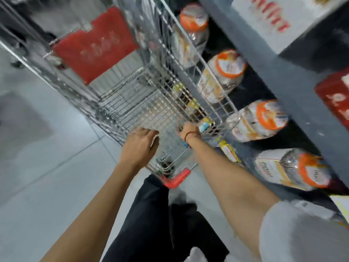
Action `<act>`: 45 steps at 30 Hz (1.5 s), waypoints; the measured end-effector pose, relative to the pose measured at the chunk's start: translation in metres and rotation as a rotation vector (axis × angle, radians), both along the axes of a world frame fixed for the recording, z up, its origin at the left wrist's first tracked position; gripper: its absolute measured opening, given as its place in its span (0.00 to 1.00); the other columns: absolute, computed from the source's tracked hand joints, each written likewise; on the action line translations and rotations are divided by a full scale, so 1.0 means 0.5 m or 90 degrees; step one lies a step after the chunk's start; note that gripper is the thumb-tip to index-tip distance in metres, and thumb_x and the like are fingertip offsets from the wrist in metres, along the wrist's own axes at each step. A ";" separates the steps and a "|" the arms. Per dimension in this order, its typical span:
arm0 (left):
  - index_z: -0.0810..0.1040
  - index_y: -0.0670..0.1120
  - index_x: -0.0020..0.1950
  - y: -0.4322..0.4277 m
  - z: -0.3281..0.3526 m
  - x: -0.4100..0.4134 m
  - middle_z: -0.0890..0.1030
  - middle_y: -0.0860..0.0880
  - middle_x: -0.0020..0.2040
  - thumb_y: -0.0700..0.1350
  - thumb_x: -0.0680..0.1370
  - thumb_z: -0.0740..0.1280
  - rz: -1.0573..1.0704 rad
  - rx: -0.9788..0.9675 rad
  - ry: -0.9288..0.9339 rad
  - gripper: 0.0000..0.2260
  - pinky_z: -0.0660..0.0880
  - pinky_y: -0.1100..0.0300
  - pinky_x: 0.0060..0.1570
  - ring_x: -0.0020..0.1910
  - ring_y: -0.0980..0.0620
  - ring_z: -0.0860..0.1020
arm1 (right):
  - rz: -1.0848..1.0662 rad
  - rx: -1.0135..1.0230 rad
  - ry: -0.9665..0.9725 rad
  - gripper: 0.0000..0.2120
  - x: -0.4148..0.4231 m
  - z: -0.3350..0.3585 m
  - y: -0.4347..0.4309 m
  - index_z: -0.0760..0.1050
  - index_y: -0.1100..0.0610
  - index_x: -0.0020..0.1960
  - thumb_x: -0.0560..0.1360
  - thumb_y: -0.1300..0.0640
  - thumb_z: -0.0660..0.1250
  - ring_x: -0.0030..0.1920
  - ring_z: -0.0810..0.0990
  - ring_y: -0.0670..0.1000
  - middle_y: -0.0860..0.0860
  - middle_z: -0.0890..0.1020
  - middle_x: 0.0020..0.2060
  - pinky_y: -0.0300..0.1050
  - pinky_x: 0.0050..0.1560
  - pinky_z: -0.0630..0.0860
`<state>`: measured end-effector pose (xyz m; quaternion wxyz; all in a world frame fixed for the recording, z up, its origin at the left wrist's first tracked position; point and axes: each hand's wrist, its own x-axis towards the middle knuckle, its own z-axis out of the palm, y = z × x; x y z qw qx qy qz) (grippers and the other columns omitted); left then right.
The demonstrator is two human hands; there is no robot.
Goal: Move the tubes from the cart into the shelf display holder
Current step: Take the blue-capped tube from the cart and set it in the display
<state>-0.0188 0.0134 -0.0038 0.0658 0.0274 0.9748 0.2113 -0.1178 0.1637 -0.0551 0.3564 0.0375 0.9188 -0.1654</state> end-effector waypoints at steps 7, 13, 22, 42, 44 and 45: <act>0.78 0.41 0.47 0.011 -0.010 -0.002 0.82 0.43 0.39 0.48 0.77 0.55 -0.001 -0.063 0.008 0.15 0.75 0.50 0.33 0.41 0.41 0.76 | -0.013 0.157 -0.111 0.21 0.009 -0.140 -0.001 0.61 0.64 0.72 0.81 0.60 0.54 0.69 0.67 0.57 0.61 0.66 0.71 0.25 0.54 0.70; 0.78 0.42 0.42 0.019 -0.009 -0.002 0.80 0.45 0.35 0.47 0.77 0.59 0.055 -0.086 0.000 0.12 0.69 0.56 0.25 0.36 0.43 0.77 | -0.011 0.288 0.005 0.26 0.018 -0.238 -0.016 0.54 0.59 0.75 0.79 0.57 0.56 0.67 0.67 0.61 0.61 0.63 0.71 0.51 0.64 0.66; 0.77 0.43 0.40 0.034 -0.001 0.000 0.79 0.47 0.32 0.50 0.78 0.57 0.097 -0.072 0.001 0.15 0.62 0.59 0.25 0.32 0.44 0.77 | 0.181 0.235 0.023 0.17 0.039 -0.258 -0.043 0.69 0.62 0.66 0.77 0.64 0.60 0.64 0.72 0.60 0.62 0.75 0.63 0.52 0.61 0.74; 0.71 0.44 0.34 0.057 0.001 -0.004 0.75 0.48 0.27 0.49 0.78 0.58 0.097 -0.032 0.043 0.15 0.60 0.62 0.22 0.24 0.43 0.74 | 0.219 0.268 -0.062 0.19 -0.018 -0.258 0.019 0.67 0.60 0.69 0.79 0.58 0.56 0.66 0.71 0.53 0.55 0.70 0.68 0.23 0.29 0.65; 0.71 0.44 0.34 0.058 0.001 -0.004 0.75 0.48 0.27 0.49 0.78 0.59 0.095 -0.037 0.047 0.15 0.58 0.63 0.22 0.24 0.44 0.74 | 0.169 0.234 -0.048 0.18 -0.017 -0.238 0.016 0.68 0.59 0.68 0.78 0.61 0.57 0.65 0.71 0.57 0.58 0.67 0.69 0.27 0.51 0.69; 0.71 0.44 0.34 0.059 0.002 -0.005 0.75 0.48 0.26 0.48 0.78 0.59 0.094 -0.036 0.050 0.15 0.57 0.63 0.22 0.23 0.45 0.73 | 0.174 0.237 -0.016 0.18 -0.016 -0.226 0.013 0.69 0.59 0.68 0.78 0.62 0.57 0.65 0.71 0.59 0.59 0.66 0.69 0.40 0.60 0.71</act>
